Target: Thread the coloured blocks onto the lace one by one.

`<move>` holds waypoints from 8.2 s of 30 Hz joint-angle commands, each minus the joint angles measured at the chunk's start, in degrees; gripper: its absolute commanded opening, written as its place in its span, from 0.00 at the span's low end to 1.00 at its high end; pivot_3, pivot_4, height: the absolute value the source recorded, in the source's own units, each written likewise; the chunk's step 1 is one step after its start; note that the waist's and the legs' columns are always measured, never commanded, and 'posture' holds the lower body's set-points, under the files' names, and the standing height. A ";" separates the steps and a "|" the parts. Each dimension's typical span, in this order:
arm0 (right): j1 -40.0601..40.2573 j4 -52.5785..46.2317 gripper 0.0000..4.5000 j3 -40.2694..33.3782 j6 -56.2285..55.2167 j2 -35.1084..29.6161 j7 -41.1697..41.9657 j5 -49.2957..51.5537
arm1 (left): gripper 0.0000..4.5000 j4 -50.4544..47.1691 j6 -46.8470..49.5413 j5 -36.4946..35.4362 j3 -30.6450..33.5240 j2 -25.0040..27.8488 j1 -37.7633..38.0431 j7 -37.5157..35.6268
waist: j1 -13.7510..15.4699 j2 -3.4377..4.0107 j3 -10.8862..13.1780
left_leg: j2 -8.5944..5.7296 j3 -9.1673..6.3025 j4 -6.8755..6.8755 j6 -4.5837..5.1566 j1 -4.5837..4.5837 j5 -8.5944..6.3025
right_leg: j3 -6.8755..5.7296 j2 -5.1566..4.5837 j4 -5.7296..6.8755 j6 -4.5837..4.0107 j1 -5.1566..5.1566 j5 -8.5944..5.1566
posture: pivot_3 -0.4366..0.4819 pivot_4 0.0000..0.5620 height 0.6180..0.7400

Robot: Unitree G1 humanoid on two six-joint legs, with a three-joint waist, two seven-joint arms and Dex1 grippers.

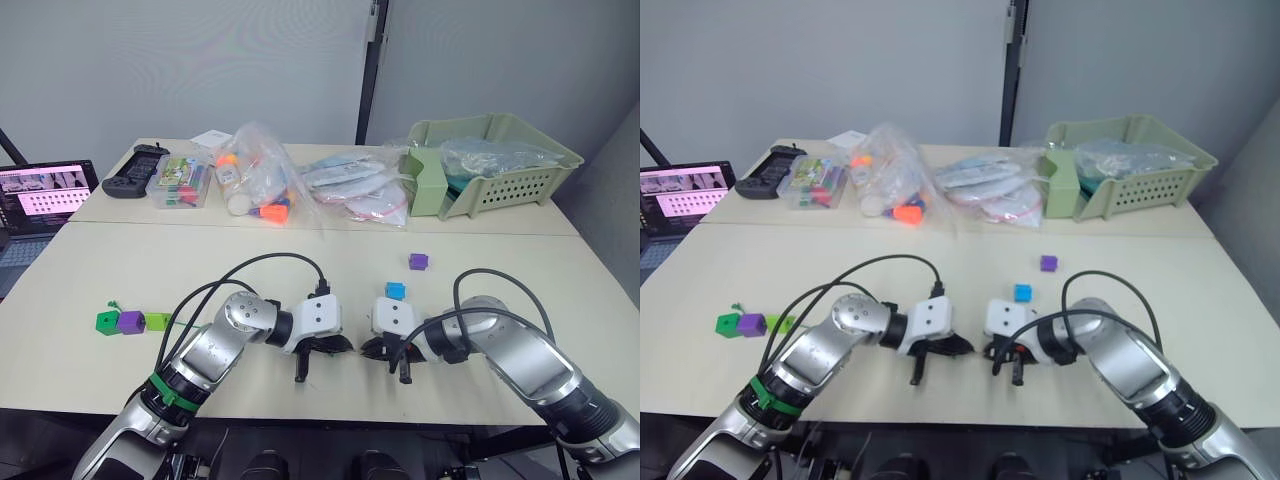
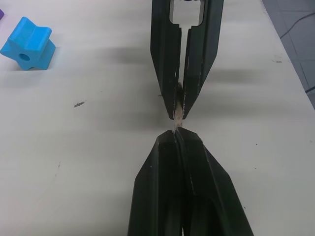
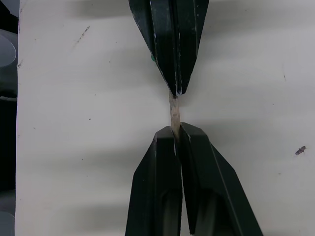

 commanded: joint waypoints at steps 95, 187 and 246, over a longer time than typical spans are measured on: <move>-13.83 51.06 0.32 -33.23 -21.03 32.08 -57.46 -3.42 | 0.00 -2.10 1.40 1.81 0.98 4.28 -0.07 0.45 | -1.55 0.11 -0.04 | -0.09 -0.03 -0.15 0.00 -0.03 0.00 | 0.08 -0.07 0.36 -0.01 -0.16 0.05 | 0.48 0.27 1.00; -5.22 29.41 0.59 -3.15 -39.24 3.41 17.39 -3.92 | 0.00 -13.70 11.19 -3.59 2.87 11.89 1.70 -1.91 | -1.01 -0.01 0.05 | -0.03 -0.05 -0.45 0.00 0.67 -0.01 | 0.03 -0.04 -0.50 0.11 0.77 -0.03 | 0.48 0.27 1.00; 1.03 9.20 0.31 -1.77 -12.80 9.57 2.86 -4.88 | 0.00 -7.31 17.29 3.47 -6.55 -1.30 -6.50 7.88 | 0.18 0.00 0.05 | -0.10 -0.08 -0.31 0.00 0.69 0.00 | 0.01 -0.05 -0.42 0.12 0.84 -0.04 | 0.48 0.27 1.00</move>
